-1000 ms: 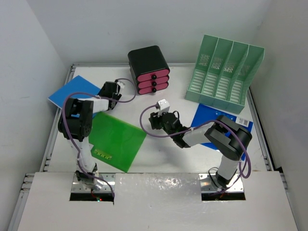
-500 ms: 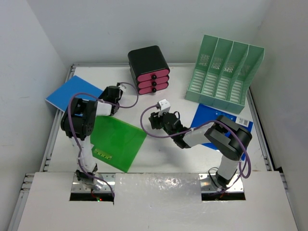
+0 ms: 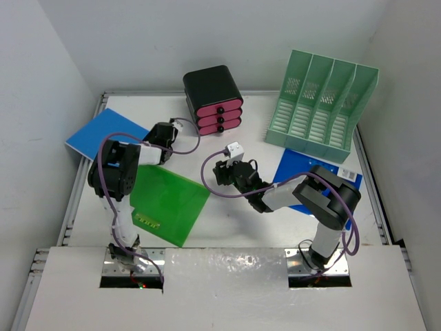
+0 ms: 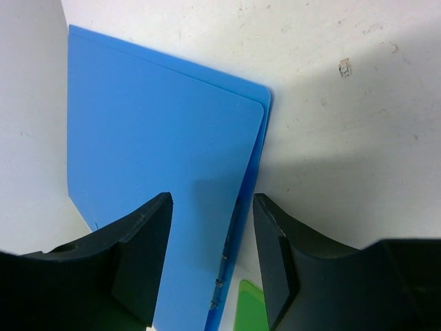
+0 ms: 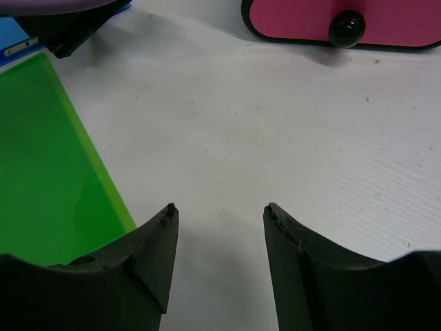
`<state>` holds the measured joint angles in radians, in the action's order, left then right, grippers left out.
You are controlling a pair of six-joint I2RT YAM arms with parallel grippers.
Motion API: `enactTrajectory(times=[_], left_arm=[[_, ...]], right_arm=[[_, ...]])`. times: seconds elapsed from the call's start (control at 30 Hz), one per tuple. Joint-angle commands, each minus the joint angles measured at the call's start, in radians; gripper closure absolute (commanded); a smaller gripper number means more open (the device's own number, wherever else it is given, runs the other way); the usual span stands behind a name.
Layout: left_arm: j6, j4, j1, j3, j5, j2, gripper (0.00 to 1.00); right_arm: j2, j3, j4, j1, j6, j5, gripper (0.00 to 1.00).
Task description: Organize the desk
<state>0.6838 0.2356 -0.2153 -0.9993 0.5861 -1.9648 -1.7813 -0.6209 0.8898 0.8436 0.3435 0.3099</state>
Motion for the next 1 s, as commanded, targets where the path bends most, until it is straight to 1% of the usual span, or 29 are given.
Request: enactTrajectory(times=[0.0, 0.17, 0.3, 0.53, 0.6, 0.67, 0.97], left_arm=[[0.008, 0.011, -0.01, -0.041, 0.014, -0.025, 0.52], [0.011, 0.039, -0.01, -0.035, 0.044, -0.039, 0.52], [-0.007, 0.022, -0.01, -0.048, 0.035, -0.02, 0.52], [-0.056, -0.054, -0.01, -0.084, -0.019, 0.029, 0.52], [-0.072, -0.061, -0.01, -0.088, -0.011, 0.027, 0.52], [-0.066, -0.055, -0.01, -0.085, 0.006, 0.018, 0.53], [-0.001, 0.068, -0.015, -0.048, 0.109, 0.003, 0.53]], right_arm=[[0.011, -0.017, 0.041, -0.005, 0.003, -0.006, 0.48], [0.014, -0.01, 0.04, -0.005, -0.006, 0.005, 0.48], [0.01, -0.013, 0.04, -0.005, -0.009, 0.005, 0.48], [0.005, -0.013, 0.037, -0.005, -0.011, 0.005, 0.48], [0.005, -0.011, 0.035, -0.005, -0.011, 0.008, 0.48], [0.006, -0.005, 0.038, -0.005, -0.012, 0.012, 0.48], [0.003, 0.004, 0.044, -0.005, -0.012, 0.021, 0.47]])
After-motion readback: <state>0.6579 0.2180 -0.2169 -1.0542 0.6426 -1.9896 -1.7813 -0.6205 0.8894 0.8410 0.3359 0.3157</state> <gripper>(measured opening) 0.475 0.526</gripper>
